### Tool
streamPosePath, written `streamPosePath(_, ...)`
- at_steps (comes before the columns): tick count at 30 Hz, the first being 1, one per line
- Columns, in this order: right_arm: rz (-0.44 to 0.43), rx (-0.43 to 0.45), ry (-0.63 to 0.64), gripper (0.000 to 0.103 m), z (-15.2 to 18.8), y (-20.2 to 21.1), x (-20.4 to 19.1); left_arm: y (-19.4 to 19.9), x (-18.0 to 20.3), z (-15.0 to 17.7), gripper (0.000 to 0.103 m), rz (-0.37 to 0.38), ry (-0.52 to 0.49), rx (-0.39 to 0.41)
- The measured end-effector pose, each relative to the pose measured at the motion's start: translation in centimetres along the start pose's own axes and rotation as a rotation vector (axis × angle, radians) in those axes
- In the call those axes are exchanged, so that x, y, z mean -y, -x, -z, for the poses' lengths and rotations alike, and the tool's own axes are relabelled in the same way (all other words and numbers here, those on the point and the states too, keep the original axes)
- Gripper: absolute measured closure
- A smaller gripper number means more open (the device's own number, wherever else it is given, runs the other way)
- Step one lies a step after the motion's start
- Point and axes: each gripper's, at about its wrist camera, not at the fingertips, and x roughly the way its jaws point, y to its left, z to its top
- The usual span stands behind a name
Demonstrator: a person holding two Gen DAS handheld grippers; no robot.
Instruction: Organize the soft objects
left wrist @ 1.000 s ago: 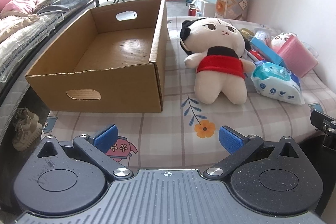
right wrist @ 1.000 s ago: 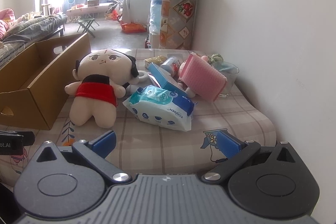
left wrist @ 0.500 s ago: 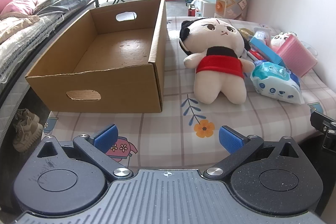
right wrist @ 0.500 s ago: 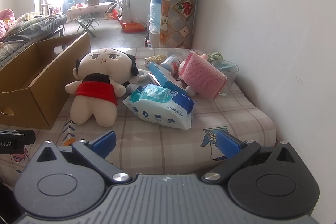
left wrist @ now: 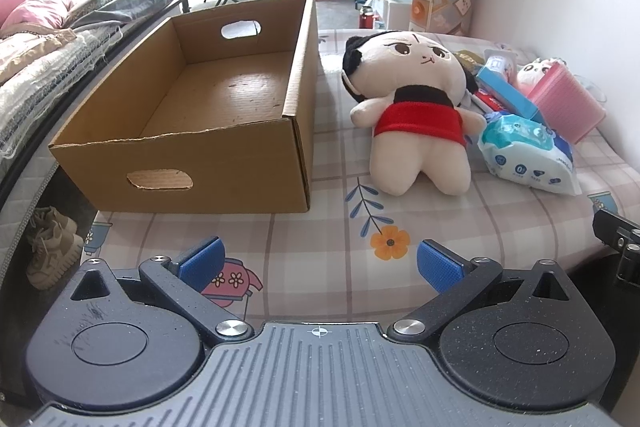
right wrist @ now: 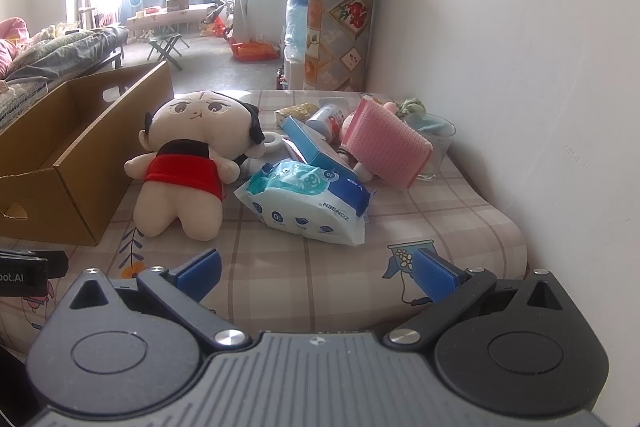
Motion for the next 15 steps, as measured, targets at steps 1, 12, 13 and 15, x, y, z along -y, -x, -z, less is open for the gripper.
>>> streamPosePath(1, 0.001, 0.0, 0.0, 0.0, 0.0, 0.0, 0.0, 0.0, 0.0, 0.0, 0.0, 0.0, -0.001, 0.0)
streamPosePath(12, 0.001, 0.0, 0.001, 0.0, 0.0, -0.01, 0.02, -0.11, -0.02, 0.1, 0.0, 0.001, -0.006, -0.002)
streamPosePath(13, 0.001, 0.0, 0.0, 0.0, 0.0, -0.01, 0.02, -0.12, 0.04, 0.07, 0.0, 0.001, -0.006, -0.003)
streamPosePath(15, 0.0, -0.001, -0.001, 0.0, -0.01, -0.01, 0.02, -0.11, 0.09, 0.05, 0.0, 0.0, -0.008, -0.004)
